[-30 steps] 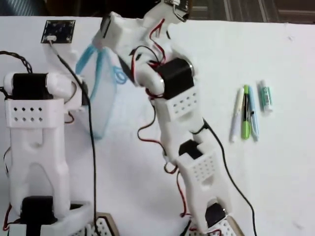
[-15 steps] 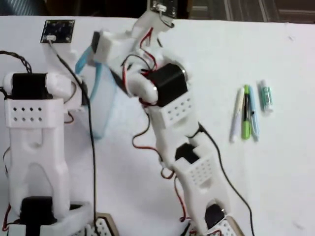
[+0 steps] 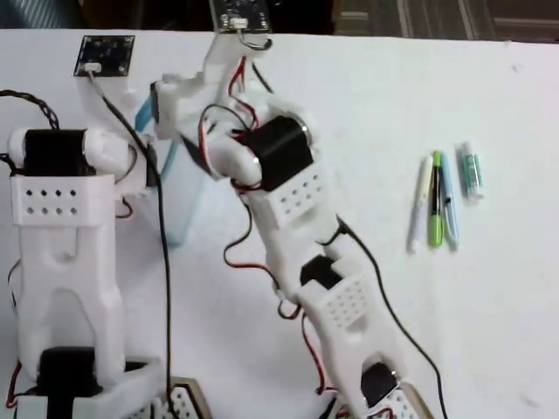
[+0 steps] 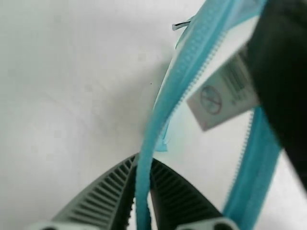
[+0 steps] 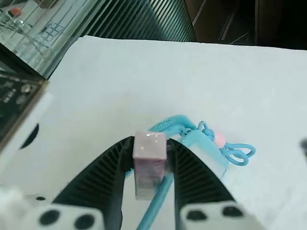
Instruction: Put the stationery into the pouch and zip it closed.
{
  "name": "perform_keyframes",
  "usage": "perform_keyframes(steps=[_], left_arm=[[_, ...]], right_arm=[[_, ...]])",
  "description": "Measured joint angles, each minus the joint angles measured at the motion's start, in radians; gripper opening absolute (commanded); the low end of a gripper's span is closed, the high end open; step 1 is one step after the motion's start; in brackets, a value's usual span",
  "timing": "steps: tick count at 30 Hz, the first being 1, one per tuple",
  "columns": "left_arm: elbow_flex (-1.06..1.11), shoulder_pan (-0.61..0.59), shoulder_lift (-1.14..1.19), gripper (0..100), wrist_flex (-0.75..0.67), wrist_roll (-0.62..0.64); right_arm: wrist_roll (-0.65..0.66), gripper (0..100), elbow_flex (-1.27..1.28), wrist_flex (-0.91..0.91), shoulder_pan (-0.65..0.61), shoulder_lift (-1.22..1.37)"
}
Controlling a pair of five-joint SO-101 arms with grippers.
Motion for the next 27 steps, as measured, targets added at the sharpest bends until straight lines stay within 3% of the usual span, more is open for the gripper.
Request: perform_keyframes(steps=[6, 8, 20, 27], left_arm=[[0.000, 0.000, 0.000, 2, 0.000, 0.000], [0.000, 0.000, 0.000, 2, 0.000, 0.000], [0.000, 0.000, 0.000, 2, 0.000, -0.002], [0.000, -0.003, 0.000, 2, 0.000, -0.002]], right_arm=[[0.011, 30.4, 0.000, 0.037, -0.008, -0.012], [0.012, 35.1, 0.000, 0.038, -0.018, -0.021], [0.017, 34.1, 0.011, 0.044, -0.023, -0.040], [0.014, 16.7, 0.012, 0.044, 0.233, -0.061]])
